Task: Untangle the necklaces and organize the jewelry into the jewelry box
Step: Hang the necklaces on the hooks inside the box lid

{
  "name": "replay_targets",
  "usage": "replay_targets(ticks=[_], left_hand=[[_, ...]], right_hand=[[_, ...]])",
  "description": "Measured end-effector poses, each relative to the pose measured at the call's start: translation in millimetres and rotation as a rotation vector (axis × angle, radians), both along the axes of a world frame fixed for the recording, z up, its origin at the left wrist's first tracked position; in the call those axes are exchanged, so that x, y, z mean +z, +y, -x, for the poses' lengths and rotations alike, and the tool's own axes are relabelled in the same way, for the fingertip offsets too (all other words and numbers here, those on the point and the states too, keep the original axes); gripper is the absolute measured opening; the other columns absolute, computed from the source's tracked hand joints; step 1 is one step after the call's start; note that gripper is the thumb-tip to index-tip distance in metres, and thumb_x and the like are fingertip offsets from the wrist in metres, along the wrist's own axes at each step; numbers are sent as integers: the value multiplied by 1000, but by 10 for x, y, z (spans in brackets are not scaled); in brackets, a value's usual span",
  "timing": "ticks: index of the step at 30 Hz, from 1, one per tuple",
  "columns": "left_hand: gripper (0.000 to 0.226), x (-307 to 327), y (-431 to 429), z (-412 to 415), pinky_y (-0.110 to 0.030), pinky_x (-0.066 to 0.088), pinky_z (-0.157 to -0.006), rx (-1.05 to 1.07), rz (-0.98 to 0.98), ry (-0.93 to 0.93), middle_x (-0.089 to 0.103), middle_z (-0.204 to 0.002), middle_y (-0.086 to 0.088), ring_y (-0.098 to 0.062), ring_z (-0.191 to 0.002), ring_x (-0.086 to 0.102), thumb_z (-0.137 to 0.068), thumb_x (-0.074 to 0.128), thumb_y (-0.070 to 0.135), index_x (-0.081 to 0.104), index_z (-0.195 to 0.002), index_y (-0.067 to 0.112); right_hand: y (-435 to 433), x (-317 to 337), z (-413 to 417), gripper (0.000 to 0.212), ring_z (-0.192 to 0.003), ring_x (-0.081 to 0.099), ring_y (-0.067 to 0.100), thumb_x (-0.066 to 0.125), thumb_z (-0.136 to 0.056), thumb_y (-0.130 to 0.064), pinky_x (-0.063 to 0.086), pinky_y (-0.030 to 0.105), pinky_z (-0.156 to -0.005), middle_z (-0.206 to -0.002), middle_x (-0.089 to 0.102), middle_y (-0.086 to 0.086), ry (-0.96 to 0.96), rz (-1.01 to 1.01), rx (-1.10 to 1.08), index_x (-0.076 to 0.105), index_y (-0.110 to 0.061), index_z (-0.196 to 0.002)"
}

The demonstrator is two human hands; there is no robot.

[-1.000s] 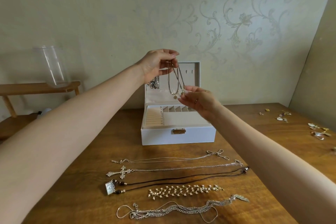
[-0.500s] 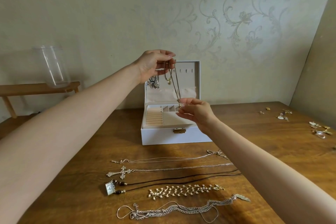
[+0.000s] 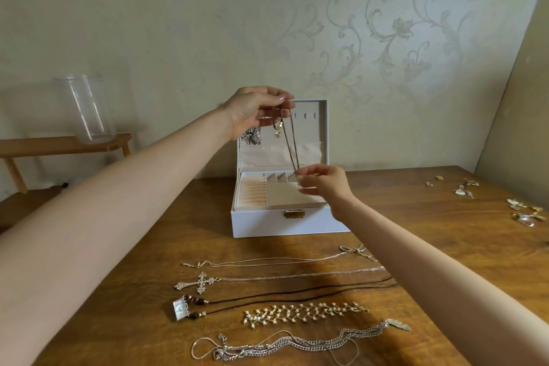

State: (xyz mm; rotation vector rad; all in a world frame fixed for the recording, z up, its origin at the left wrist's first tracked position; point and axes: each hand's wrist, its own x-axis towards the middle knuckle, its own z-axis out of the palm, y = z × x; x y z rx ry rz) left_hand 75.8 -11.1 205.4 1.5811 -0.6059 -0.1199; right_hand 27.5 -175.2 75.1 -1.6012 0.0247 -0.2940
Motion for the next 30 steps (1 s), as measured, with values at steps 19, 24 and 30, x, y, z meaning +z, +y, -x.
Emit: replay_targets(ticks=[19, 24, 30], left_hand=[[26, -272, -16, -186, -20, 51, -67, 314, -433, -96, 65, -102, -8, -13, -82, 60, -88, 56, -1, 65, -111, 6], [12, -232, 37, -333, -11, 47, -47, 344, -653, -266, 64, -81, -8, -8, -58, 60, -87, 62, 2, 64, -99, -1], [4, -254, 63, -654, -18, 43, -66, 317, -672, -262, 63, -90, -6, -13, -83, 55, -85, 66, 9, 66, -86, 6]], right_hand=[[362, 678, -481, 16, -52, 59, 13, 67, -82, 4, 52, 18, -49, -74, 63, 10, -112, 55, -52, 62, 5, -97], [339, 748, -620, 16, -54, 65, 20, 66, -80, 9, 58, 25, -55, -72, 66, 18, -85, 187, 38, 64, 9, -96], [277, 737, -928, 11, -48, 63, 14, 70, -78, 7, 56, 22, -52, -68, 67, 13, -88, 219, 29, 68, 9, -88]])
